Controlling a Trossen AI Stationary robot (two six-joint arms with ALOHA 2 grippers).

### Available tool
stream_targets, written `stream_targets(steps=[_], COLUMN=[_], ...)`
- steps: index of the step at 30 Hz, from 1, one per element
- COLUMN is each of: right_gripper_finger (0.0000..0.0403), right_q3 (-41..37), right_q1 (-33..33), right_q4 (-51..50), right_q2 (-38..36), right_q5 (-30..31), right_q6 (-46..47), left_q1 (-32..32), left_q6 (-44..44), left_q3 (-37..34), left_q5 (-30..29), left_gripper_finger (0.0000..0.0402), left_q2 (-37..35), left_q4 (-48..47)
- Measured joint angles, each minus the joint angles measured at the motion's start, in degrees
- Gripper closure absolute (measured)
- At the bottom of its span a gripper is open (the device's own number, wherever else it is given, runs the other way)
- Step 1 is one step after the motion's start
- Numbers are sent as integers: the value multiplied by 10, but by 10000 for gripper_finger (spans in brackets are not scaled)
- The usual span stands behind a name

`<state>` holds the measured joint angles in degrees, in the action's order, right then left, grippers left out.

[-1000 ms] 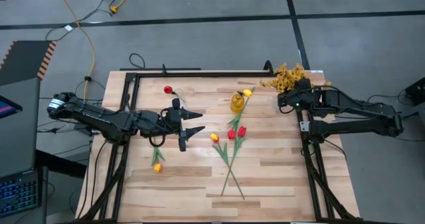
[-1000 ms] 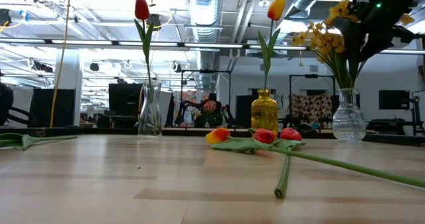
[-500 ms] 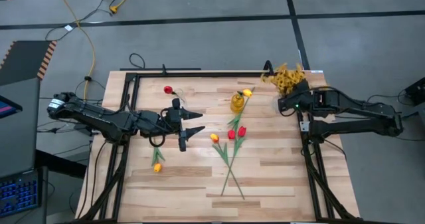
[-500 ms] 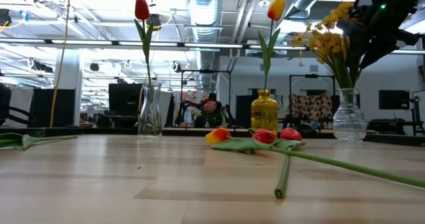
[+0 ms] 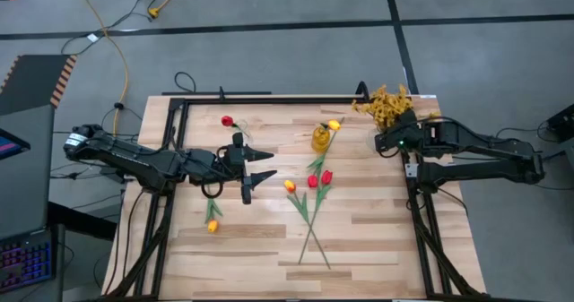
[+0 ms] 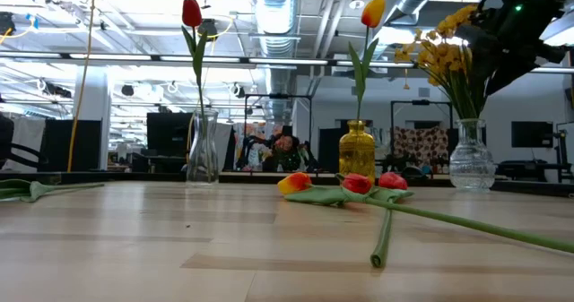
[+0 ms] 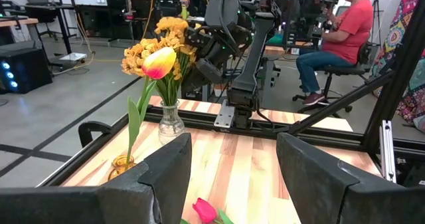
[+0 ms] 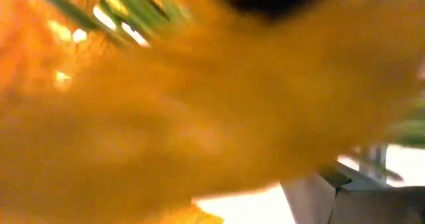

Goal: Sort flowers into vase by color
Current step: Put the yellow flowers into the right transparent flower vase

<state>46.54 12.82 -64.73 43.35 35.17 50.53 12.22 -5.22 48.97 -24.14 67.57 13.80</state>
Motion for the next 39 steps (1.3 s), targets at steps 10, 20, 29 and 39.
stream_targets(steps=[10,20,29,39], right_gripper_finger=[182,201,209,210], right_q3=[0,0,0,25], right_q1=[0,0,0,0], right_q4=[-24,-53,-94,-98], right_q2=[0,0,0,1], right_q5=[-27,-118,-217,-190], right_q6=[1,1,1,0], left_q1=[0,0,0,0], left_q6=[0,0,0,-1], left_q3=[0,0,0,0], left_q5=[-1,-2,-2,-2], left_gripper_finger=[193,193,193,193], left_q2=[0,0,0,0], left_q4=[0,0,0,0])
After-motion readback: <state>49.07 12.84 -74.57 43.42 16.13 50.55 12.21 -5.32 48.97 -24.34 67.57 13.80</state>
